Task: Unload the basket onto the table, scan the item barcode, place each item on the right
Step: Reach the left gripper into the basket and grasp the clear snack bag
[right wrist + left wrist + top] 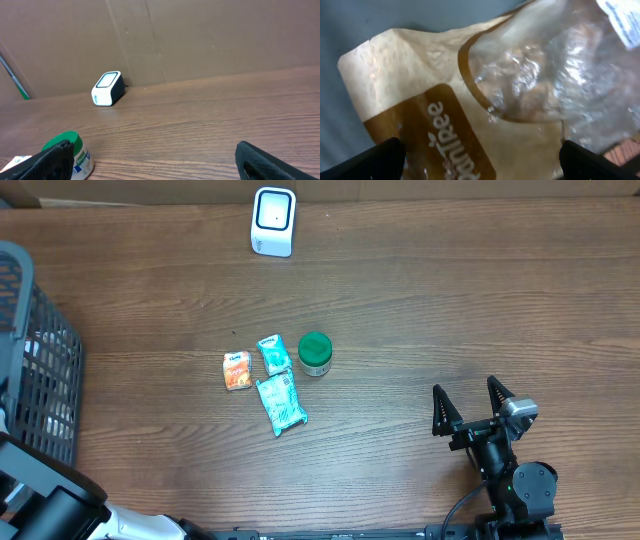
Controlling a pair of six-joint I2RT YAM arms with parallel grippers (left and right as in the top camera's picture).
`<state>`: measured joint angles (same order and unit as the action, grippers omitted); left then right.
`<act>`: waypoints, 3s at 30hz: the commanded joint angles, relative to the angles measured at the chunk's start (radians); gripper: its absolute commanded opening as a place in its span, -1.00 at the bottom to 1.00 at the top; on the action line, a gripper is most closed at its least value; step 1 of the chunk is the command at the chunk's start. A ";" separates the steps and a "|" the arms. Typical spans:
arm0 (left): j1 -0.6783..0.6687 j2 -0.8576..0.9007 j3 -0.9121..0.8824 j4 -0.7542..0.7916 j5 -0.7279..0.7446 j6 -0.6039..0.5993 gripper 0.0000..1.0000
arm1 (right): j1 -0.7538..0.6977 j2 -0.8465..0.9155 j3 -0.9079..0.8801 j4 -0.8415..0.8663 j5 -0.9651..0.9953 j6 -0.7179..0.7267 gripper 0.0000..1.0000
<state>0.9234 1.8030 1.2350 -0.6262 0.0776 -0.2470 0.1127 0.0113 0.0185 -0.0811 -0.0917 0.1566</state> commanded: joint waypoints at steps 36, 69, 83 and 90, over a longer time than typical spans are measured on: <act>0.006 0.093 0.196 -0.143 0.019 0.298 0.23 | 0.005 -0.006 -0.010 0.004 0.008 -0.004 1.00; 0.005 0.230 0.193 -0.014 0.054 0.613 -0.92 | 0.005 -0.006 -0.010 0.004 0.008 -0.004 1.00; 0.005 -0.051 0.272 -0.027 0.050 0.614 -0.92 | 0.005 -0.006 -0.010 0.004 0.008 -0.004 1.00; 0.006 -0.029 0.272 -0.081 0.034 0.622 -0.53 | 0.005 -0.006 -0.010 0.004 0.008 -0.004 1.00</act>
<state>0.9276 1.7554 1.4967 -0.7059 0.1272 0.3733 0.1131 0.0113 0.0185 -0.0811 -0.0891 0.1562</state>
